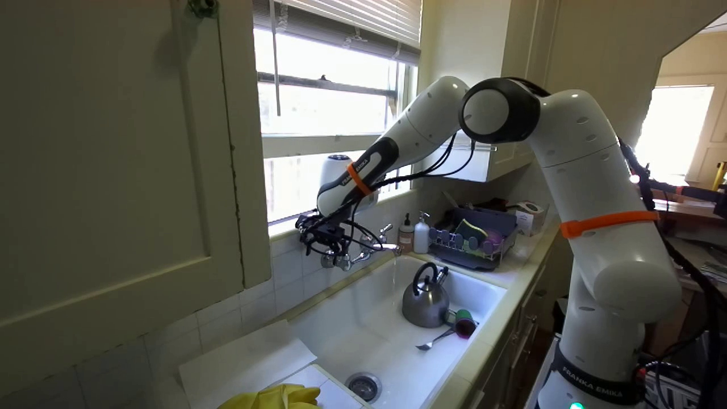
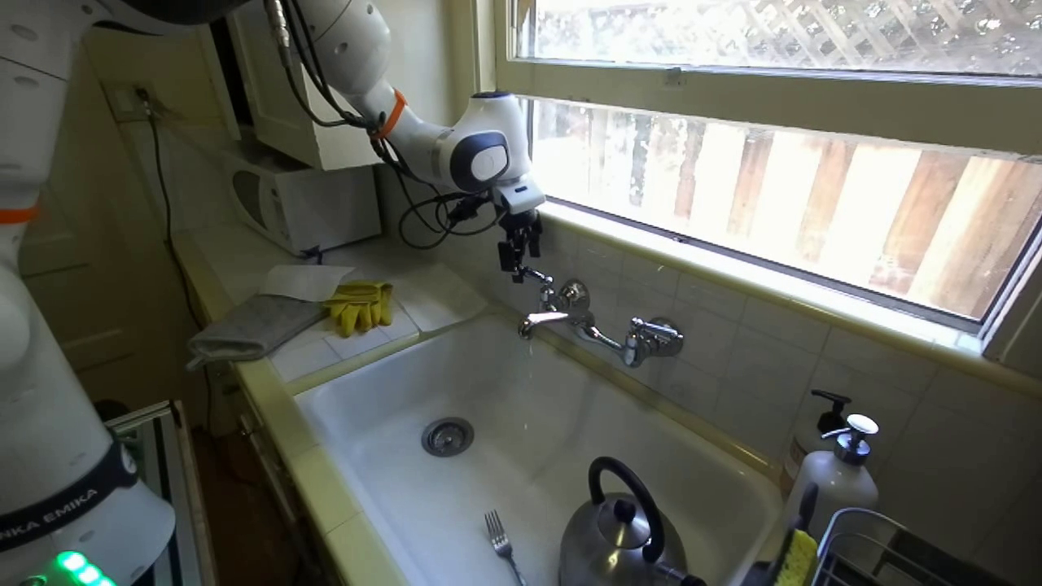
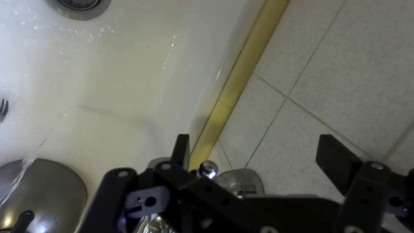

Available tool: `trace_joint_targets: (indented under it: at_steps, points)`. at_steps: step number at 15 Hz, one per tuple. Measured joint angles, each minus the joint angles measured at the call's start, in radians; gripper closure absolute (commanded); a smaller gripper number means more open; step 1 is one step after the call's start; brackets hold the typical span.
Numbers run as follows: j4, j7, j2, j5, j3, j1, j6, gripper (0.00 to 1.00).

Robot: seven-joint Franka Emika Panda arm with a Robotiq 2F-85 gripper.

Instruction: Open then close the tap

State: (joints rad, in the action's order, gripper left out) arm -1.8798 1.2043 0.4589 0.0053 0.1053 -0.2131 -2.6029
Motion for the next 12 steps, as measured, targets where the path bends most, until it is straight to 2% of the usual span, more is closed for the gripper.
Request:
trace_joint_targets:
  at_steps: [12]
  points:
    - [-0.013,0.022,0.000,-0.041,0.009,-0.002,-0.030,0.00]
